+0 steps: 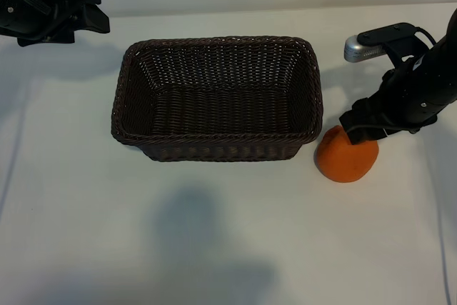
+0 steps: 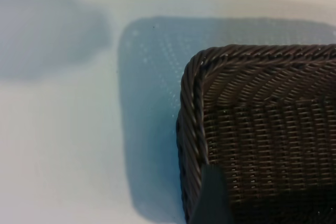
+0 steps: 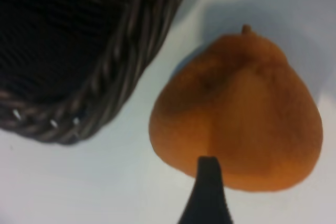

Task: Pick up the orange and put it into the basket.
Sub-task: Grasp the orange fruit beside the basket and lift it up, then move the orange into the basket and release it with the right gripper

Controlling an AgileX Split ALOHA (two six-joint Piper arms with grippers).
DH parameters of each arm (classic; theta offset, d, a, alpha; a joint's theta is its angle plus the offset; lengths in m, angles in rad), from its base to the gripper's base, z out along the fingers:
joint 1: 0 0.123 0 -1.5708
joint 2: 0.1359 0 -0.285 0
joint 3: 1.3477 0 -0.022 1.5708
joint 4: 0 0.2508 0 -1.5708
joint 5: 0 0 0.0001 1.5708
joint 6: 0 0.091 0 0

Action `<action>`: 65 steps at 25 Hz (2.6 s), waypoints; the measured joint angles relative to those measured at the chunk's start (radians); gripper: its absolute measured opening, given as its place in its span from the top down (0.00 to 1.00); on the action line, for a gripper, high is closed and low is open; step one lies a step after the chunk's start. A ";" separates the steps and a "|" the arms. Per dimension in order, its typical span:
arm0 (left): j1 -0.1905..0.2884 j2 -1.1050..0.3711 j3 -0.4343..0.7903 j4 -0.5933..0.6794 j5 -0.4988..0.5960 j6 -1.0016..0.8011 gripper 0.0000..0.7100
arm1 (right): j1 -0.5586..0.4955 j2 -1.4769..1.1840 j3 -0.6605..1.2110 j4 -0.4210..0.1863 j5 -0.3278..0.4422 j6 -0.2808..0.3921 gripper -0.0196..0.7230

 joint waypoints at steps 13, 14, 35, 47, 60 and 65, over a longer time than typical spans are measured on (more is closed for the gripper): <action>0.000 0.000 0.000 0.000 0.000 0.005 0.17 | 0.057 0.087 0.001 0.030 -0.057 -0.029 0.23; 0.000 0.000 0.000 0.000 0.000 0.005 0.17 | 0.059 0.098 0.001 0.030 -0.066 -0.030 0.23; 0.000 0.000 0.000 0.000 0.000 0.007 0.17 | 0.059 0.102 0.001 -0.018 -0.111 0.031 0.91; 0.000 0.000 0.000 0.000 0.001 0.007 0.17 | 0.059 -0.063 -0.107 -0.296 -0.015 0.249 0.91; 0.000 0.000 0.000 0.000 0.004 0.007 0.17 | 0.059 -0.074 -0.187 -0.264 0.040 0.263 0.91; 0.000 0.000 0.000 0.000 0.004 0.010 0.17 | 0.063 -0.074 -0.188 -0.149 0.010 0.214 0.91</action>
